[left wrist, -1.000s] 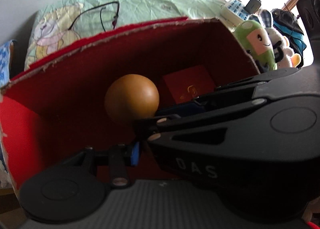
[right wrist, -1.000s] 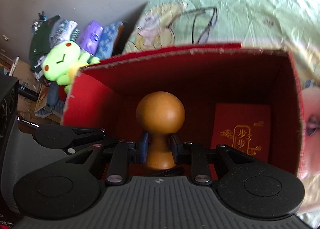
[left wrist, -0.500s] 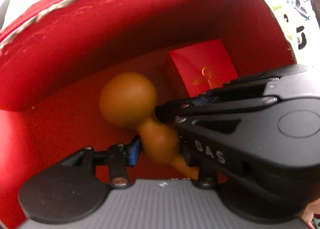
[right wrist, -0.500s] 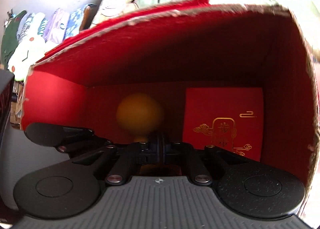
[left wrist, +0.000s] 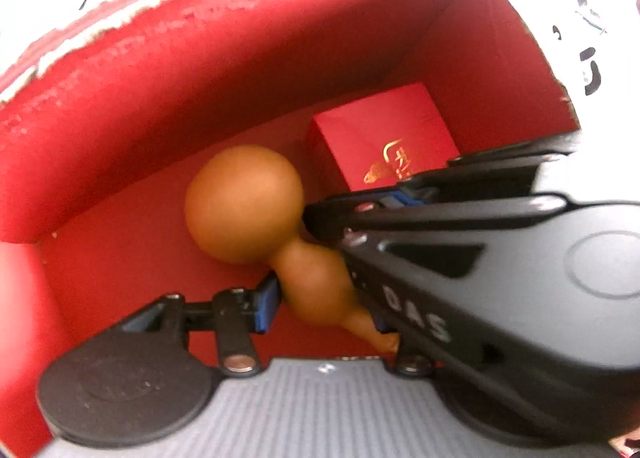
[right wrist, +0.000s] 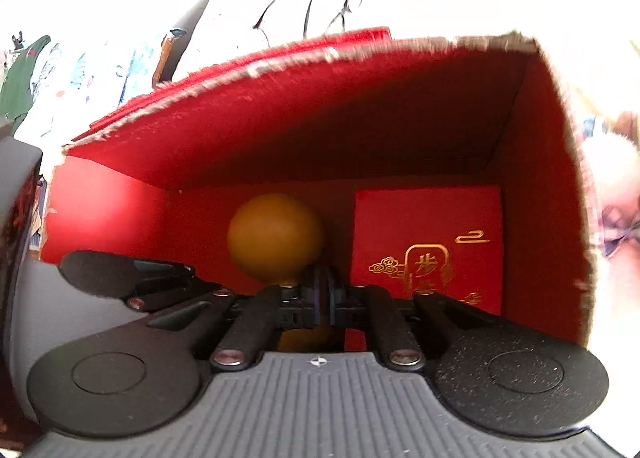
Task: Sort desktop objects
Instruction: 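Open the right gripper beside the envelope and withdraw it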
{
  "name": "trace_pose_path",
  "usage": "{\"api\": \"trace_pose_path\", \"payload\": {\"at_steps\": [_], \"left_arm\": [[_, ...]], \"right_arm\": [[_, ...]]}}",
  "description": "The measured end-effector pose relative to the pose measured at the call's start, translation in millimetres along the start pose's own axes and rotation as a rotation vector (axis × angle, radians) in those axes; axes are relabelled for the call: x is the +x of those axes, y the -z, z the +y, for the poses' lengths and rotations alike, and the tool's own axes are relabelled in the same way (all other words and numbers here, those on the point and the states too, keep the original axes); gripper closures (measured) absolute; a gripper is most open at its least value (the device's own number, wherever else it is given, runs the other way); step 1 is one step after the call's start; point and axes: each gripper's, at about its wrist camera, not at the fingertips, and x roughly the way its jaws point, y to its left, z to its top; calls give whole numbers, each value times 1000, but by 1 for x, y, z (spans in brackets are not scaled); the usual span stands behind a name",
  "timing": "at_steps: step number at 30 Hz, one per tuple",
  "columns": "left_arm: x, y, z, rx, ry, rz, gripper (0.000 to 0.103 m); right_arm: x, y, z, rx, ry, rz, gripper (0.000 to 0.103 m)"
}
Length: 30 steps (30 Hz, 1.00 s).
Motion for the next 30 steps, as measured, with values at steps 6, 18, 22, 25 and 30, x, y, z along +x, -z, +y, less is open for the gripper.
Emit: {"api": "trace_pose_path", "payload": {"at_steps": [6,18,22,25,30], "left_arm": [[-3,2,-8,39,-19,-11,60],[-20,8,-13,53,-72,-97,57],[-37,16,-17,59,-132,-208,57],[-56,31,-21,58,-167,-298,57],[-96,72,-25,11,-218,-449,56]], "right_arm": [[-31,4,-18,22,-53,-110,87],[-27,8,-7,18,-11,-190,89],[-27,4,0,8,-18,-208,87],[-38,10,4,-15,-31,-238,86],[-59,25,4,-30,-38,-299,85]]}}
